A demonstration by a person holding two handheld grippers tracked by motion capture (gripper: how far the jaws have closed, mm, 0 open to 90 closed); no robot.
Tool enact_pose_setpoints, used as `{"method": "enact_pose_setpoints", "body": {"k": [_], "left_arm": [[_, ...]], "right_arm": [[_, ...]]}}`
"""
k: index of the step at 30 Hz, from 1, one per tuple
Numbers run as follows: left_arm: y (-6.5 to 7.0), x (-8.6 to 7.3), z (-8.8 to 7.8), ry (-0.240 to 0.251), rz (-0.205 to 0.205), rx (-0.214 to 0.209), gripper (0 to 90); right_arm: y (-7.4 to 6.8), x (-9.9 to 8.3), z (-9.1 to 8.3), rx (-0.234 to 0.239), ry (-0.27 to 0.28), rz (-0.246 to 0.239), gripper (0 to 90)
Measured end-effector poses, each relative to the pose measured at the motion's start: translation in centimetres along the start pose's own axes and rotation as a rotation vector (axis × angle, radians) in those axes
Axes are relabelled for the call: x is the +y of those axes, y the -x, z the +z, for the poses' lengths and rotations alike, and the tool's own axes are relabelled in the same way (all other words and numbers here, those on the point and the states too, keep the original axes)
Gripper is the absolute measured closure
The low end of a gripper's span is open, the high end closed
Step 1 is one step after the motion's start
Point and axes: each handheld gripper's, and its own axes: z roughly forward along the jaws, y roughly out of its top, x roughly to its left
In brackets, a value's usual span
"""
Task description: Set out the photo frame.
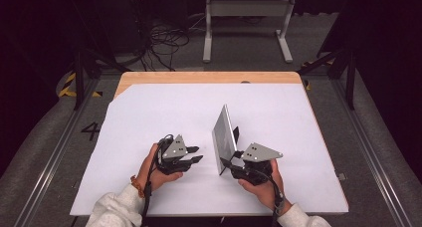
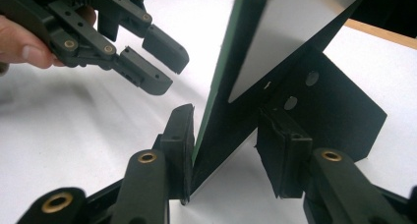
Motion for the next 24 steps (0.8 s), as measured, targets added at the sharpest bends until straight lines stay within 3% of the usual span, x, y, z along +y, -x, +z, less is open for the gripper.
{"method": "enact_pose_setpoints", "body": {"k": [16, 24], "left_arm": [[-0.6, -0.1, 0.4, -0.021, -0.003, 0.016, 57.0], [-0.7, 0.0, 0.5, -0.023, -0.016, 0.028, 45.3]], "right_arm": [[2.0, -0.4, -1.0, 0.072, -0.024, -0.012, 65.9], [3.1, -0.6, -1.6, 0.087, -0.031, -0.007, 70.6]]}}
